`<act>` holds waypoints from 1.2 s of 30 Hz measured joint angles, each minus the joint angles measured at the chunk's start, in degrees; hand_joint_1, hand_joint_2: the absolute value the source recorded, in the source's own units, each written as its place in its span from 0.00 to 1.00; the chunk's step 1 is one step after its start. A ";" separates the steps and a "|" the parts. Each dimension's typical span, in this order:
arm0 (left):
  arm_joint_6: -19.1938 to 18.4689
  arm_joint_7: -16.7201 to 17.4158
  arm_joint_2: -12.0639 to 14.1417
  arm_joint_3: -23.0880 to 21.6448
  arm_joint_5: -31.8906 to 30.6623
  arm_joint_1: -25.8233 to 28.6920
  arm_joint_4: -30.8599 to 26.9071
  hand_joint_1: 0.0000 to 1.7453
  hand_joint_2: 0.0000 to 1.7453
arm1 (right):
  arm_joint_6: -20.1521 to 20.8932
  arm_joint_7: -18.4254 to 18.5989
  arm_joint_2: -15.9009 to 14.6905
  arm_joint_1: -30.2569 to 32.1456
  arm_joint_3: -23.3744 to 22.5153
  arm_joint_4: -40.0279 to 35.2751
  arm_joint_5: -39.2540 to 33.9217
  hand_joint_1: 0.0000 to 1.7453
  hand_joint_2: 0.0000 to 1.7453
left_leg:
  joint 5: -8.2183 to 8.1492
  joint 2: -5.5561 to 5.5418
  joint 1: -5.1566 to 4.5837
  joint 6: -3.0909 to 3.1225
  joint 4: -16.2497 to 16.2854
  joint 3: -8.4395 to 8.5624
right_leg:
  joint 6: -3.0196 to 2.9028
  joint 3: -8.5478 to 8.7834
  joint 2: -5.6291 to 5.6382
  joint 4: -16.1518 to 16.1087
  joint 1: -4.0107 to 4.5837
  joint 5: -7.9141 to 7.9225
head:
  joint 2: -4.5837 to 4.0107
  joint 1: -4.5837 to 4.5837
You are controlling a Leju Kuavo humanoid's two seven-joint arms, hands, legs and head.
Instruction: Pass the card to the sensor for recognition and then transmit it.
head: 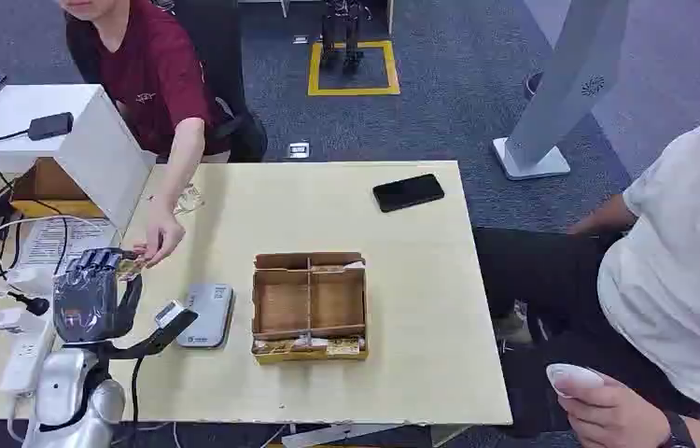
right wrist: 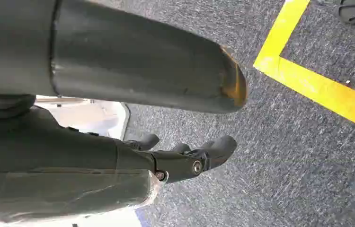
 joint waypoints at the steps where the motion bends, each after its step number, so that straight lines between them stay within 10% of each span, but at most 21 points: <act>1: -0.02 0.00 -0.13 0.00 -0.07 -0.07 -0.04 1.00 1.00 | -0.02 0.00 0.04 -0.02 0.00 -0.02 0.02 0.00 0.00 | 0.00 0.00 0.00 0.00 0.00 0.00 | 0.00 0.00 0.00 0.00 0.00 0.00 | 0.00 0.00; 16: -3.00 -4.68 -2.99 0.72 5.23 -0.64 -2.34 1.00 1.00 | -0.28 0.26 0.48 -0.13 -0.02 -0.42 1.55 0.00 0.00 | 0.00 -0.01 0.00 0.00 0.00 -0.01 | 0.00 0.01 -0.01 0.00 0.00 0.00 | 0.00 0.00; 19: -7.31 -6.19 -4.42 1.77 10.41 -0.71 -3.50 1.00 1.00 | -0.55 0.33 0.48 -0.14 -0.04 -0.48 2.12 0.00 0.00 | 0.00 -0.01 0.00 0.00 0.00 -0.01 | 0.00 0.01 -0.01 0.00 0.00 0.00 | 0.00 0.00; 25: -27.88 -4.66 -8.06 4.28 27.59 -1.24 -5.53 1.00 1.00 | -0.66 0.59 0.61 -0.18 -0.55 -0.57 2.38 0.00 0.00 | 0.00 -0.01 -0.01 0.00 0.00 -0.01 | 0.00 0.02 -0.02 0.00 -0.01 0.00 | 0.00 0.00; 36: -30.82 -5.03 -9.59 5.70 31.24 -1.25 -5.75 1.00 1.00 | -0.66 0.59 0.61 -0.24 -1.46 -0.74 2.62 0.00 0.00 | 0.00 -0.03 0.00 0.00 0.00 -0.01 | 0.00 0.02 -0.02 0.00 0.00 0.00 | 0.00 0.00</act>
